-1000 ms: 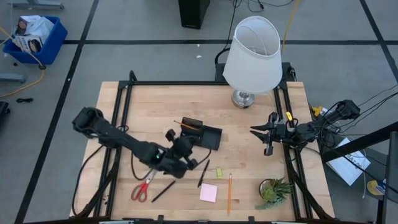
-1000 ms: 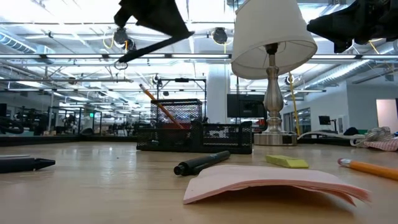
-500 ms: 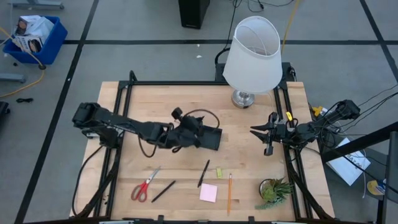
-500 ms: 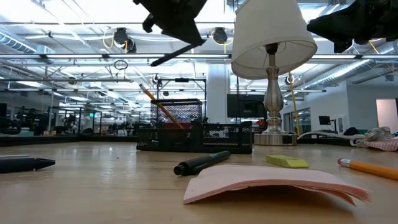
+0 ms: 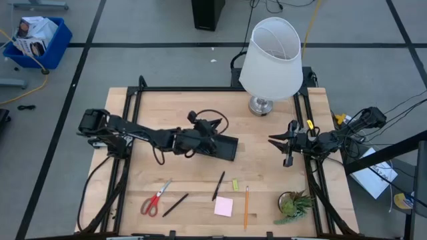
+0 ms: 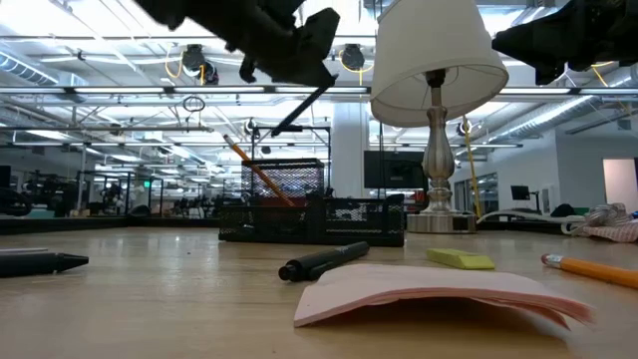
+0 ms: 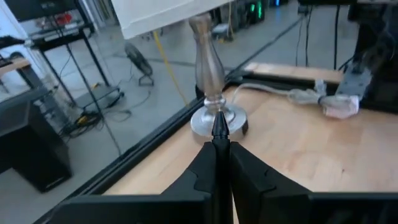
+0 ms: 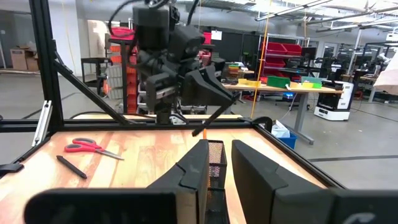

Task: Pick and place office supplies into organizer
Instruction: Put the black pen into the black desk organizer

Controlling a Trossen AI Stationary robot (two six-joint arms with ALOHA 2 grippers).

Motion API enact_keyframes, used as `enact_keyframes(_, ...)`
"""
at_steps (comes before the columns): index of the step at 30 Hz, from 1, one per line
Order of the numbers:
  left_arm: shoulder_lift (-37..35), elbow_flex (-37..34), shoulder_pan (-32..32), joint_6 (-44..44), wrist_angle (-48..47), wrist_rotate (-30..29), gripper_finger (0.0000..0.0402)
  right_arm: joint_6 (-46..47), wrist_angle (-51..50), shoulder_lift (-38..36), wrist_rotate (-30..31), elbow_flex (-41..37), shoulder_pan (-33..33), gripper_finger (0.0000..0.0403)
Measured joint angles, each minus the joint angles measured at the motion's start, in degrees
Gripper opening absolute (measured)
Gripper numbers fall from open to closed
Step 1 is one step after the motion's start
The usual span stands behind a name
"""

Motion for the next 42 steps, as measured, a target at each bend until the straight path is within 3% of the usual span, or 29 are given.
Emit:
enact_keyframes(8,0.00,-12.31,1.40,4.00,24.82,2.79,0.0041,-0.02,0.00,0.00,0.00,0.00,0.00,0.0066)
enact_keyframes(14,0.00,-20.56,3.54,4.82,40.73,10.56,0.0030,-0.01,0.00,-0.01,0.00,0.00,-0.01,0.0066)
enact_keyframes(22,0.02,-22.81,6.81,3.94,42.60,17.87,0.0080,-0.01,0.00,-0.02,0.00,0.00,0.00,0.0066)
enact_keyframes(34,0.02,-22.81,6.26,1.62,42.48,20.38,0.0054,-0.02,0.00,-0.02,0.00,0.00,-0.01,0.0066)
enact_keyframes(42,0.02,-22.81,3.07,-12.62,42.11,31.47,0.0058,-0.01,0.00,-0.02,0.00,0.00,-0.01,0.0066)
